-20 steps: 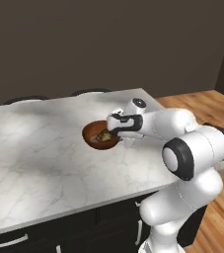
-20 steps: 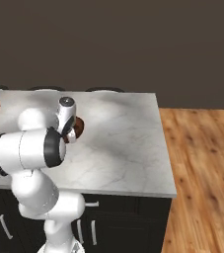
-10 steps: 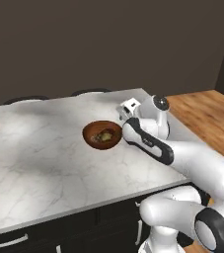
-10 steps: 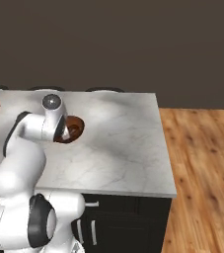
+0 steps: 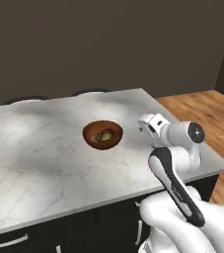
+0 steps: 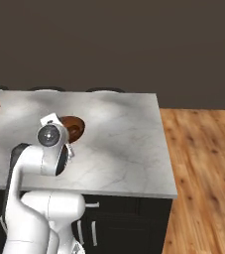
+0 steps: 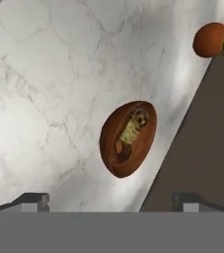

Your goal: Pick up the heated bread from the toaster oven and place it in the bowl. Then move the bread bowl to the dining counter.

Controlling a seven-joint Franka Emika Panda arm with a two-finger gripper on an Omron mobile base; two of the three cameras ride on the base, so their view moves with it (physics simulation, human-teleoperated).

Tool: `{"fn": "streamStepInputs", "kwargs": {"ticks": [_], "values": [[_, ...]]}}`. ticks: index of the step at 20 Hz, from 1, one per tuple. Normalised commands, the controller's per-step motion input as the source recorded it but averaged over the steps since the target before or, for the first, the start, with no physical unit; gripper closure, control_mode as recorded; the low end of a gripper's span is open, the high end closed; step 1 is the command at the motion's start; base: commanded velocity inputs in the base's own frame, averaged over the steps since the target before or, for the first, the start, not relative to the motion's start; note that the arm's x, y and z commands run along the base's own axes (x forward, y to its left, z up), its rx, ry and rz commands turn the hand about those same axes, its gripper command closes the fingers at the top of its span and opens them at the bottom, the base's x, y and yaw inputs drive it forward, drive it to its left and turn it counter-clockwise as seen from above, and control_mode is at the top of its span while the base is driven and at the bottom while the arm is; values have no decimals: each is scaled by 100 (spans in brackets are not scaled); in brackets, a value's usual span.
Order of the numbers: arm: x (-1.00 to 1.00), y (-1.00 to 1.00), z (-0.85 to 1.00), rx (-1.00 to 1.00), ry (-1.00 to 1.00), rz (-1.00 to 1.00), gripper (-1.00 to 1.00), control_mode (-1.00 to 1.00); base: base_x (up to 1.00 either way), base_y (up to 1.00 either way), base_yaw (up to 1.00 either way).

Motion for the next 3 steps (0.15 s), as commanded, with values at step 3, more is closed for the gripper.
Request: {"fn": "streamStepInputs", "kwargs": {"ticks": [3], "values": [[-100, -88, 13, 4, -2, 0, -100, -100, 0, 0, 0]]}}
